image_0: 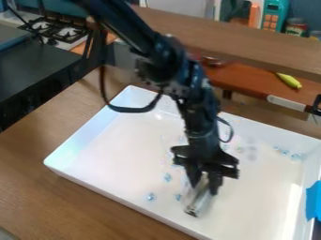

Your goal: Sweep into pile

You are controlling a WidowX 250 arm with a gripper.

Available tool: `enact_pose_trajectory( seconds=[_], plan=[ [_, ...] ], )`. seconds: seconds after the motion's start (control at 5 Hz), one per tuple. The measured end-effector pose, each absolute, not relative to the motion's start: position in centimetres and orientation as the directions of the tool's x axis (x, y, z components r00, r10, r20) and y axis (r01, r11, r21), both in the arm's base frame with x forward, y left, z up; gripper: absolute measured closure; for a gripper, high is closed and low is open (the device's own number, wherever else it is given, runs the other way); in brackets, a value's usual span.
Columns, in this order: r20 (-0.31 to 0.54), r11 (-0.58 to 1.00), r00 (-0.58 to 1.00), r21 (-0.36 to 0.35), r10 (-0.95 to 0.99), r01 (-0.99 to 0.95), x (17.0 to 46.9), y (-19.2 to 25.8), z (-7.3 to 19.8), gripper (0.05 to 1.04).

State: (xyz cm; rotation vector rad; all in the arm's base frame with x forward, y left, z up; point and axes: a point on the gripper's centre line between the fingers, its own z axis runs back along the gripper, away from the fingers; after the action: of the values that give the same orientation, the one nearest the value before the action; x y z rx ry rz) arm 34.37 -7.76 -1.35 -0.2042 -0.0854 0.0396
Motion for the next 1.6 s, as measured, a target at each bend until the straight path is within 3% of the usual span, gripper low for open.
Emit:
enact_pose_trajectory(
  seconds=[0.2,0.4,0.8,1.0,1.4,1.6],
  plan=[
    [0.09,0.979,0.992,-0.194,0.087,-0.068,33.1,-4.8,-1.1,0.703],
    [0.12,0.987,0.987,-0.134,0.105,-0.089,32.5,-2.3,-1.8,0.704],
    [0.257,0.996,0.963,0.02,0.083,-0.092,33.0,0.9,-2.0,0.704],
    [0.256,0.988,0.963,0.103,0.088,-0.118,32.6,3.8,-1.8,0.704],
    [0.12,0.955,0.987,0.263,0.109,-0.137,30.1,7.7,0.0,0.704],
    [0.155,0.977,0.986,0.192,0.067,-0.096,30.2,5.3,1.2,0.704]
  ],
)
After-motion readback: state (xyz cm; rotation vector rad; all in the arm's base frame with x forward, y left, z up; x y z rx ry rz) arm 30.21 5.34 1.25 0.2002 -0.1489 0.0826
